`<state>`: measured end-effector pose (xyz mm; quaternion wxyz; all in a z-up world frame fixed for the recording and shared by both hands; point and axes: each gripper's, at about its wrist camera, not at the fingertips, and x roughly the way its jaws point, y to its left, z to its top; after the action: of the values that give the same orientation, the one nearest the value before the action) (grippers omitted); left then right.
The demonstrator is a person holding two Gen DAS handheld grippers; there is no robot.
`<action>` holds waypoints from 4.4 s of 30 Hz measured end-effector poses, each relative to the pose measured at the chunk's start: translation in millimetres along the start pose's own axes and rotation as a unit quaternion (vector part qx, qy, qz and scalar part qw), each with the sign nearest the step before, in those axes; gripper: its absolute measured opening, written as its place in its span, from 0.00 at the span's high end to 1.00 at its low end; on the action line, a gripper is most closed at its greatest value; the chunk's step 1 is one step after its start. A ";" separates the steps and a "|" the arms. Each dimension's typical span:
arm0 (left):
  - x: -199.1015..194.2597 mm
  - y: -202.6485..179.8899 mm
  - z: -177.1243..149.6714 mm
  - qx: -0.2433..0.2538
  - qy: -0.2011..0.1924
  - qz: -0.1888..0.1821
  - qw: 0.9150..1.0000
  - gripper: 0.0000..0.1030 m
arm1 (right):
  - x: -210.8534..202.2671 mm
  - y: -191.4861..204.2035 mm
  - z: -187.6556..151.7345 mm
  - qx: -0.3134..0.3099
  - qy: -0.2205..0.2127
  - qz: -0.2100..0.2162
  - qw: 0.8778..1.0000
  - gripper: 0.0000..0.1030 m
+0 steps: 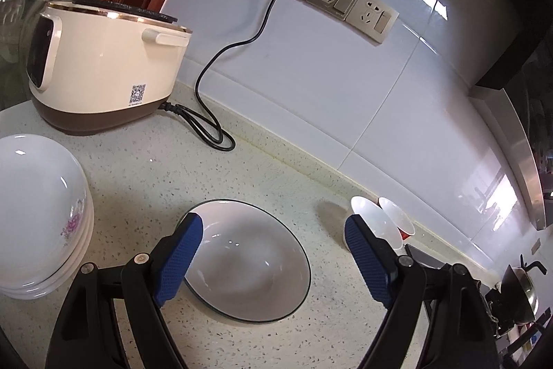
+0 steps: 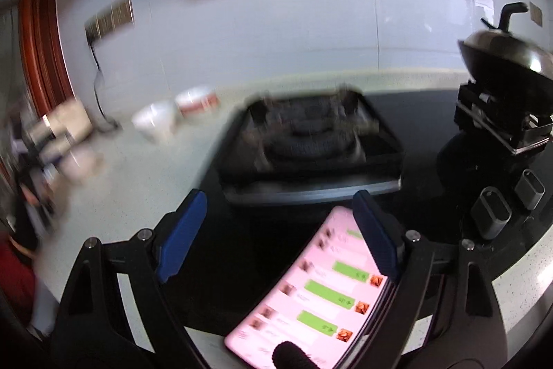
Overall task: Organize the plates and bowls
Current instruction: 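Move both tools toward the white bowl beside the red-patterned bowl, then close both tools on the rim of the plain white bowl, then lift the white bowl with both tools and carry it over the dark-rimmed bowl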
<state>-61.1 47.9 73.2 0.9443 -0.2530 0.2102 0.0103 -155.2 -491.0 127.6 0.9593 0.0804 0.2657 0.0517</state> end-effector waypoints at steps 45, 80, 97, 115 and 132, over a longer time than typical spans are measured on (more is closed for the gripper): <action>219.5 -91.4 -0.6 -0.012 0.270 -0.040 0.962 0.14 | 335.1 161.3 76.6 0.177 0.178 0.087 0.964 0.07; 199.0 -120.4 -9.9 0.129 0.210 -0.010 0.969 0.86 | 336.3 200.8 60.2 0.139 0.197 0.114 0.964 0.77; 145.9 -121.2 3.8 0.137 0.161 0.011 0.977 0.86 | 300.6 213.5 69.9 0.126 0.183 0.159 0.962 0.77; 85.0 -82.0 27.3 0.099 0.101 0.032 0.990 0.86 | 279.4 263.4 61.4 0.087 0.171 0.228 0.954 0.77; 25.6 -28.0 33.1 0.093 0.059 0.075 0.991 0.86 | 249.7 322.6 38.4 0.044 0.167 0.294 0.940 0.77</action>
<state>-21.2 37.2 102.1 0.9463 -0.1472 0.2839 0.0466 59.6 -143.8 93.5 0.8387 0.1871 0.3886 0.3325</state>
